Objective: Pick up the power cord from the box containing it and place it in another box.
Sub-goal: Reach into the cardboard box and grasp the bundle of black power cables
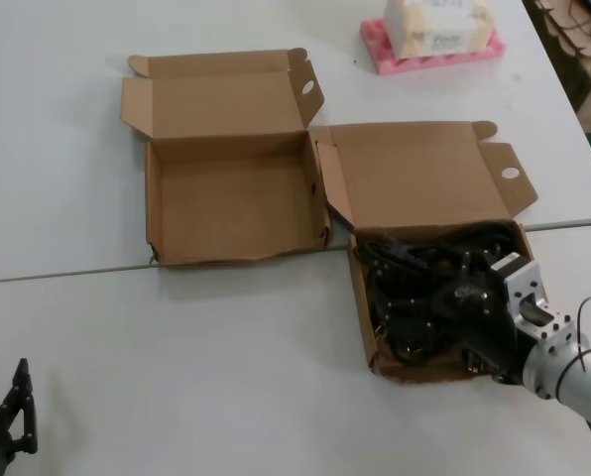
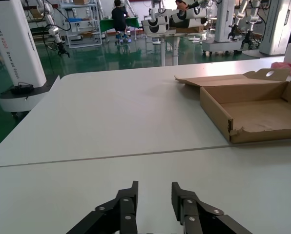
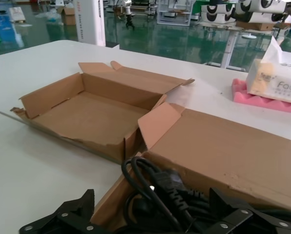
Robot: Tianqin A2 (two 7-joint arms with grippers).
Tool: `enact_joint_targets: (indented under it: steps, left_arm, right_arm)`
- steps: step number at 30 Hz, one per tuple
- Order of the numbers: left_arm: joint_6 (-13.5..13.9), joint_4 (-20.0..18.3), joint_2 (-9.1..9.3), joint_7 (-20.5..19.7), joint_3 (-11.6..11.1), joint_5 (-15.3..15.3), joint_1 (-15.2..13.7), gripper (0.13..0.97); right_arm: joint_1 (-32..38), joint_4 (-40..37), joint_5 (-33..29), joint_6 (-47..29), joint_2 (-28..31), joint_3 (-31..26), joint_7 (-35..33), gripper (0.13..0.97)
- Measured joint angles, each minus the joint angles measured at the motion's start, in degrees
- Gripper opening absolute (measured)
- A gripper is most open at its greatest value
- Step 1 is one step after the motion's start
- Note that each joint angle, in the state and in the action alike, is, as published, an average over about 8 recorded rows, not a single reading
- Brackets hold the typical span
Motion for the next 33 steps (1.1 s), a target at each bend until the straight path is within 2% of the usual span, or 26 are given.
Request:
enact_joint_targets:
  steps: [6, 9, 10, 13, 18, 19, 27, 33]
  left_arm:
    - [0.0, 0.0, 0.00, 0.0, 0.0, 0.0, 0.0, 0.293]
    - [0.0, 0.0, 0.00, 0.0, 0.0, 0.0, 0.0, 0.243]
    - [0.0, 0.0, 0.00, 0.0, 0.0, 0.0, 0.0, 0.243]
    - [0.0, 0.0, 0.00, 0.0, 0.0, 0.0, 0.0, 0.243]
    - [0.0, 0.0, 0.00, 0.0, 0.0, 0.0, 0.0, 0.199]
    - [0.0, 0.0, 0.00, 0.0, 0.0, 0.0, 0.0, 0.190]
    - [0.0, 0.0, 0.00, 0.0, 0.0, 0.0, 0.0, 0.167]
    - [0.0, 0.0, 0.00, 0.0, 0.0, 0.0, 0.0, 0.163]
  right_arm:
    - [1.5, -2.0, -0.1, 0.8, -0.9, -0.6, 0.0, 0.764]
    - [2.2, -3.2, 0.1, 0.9, -1.2, -0.8, 0.0, 0.764]
    - [2.4, -3.6, 0.2, 1.0, -1.3, -0.9, 0.0, 0.764]
    - [2.9, -4.6, 0.7, 0.9, -1.5, -1.0, 0.0, 0.691]
    - [3.3, -6.0, 1.7, 0.8, -1.9, -0.8, 0.0, 0.569]
    - [3.3, -6.2, 1.9, 0.7, -2.0, -0.8, 0.0, 0.569]
    - [3.9, -7.7, 2.7, 1.1, -1.6, -1.4, 0.0, 0.368]
    - [4.0, -7.5, 2.9, 1.8, -0.5, -2.2, 0.0, 0.286]
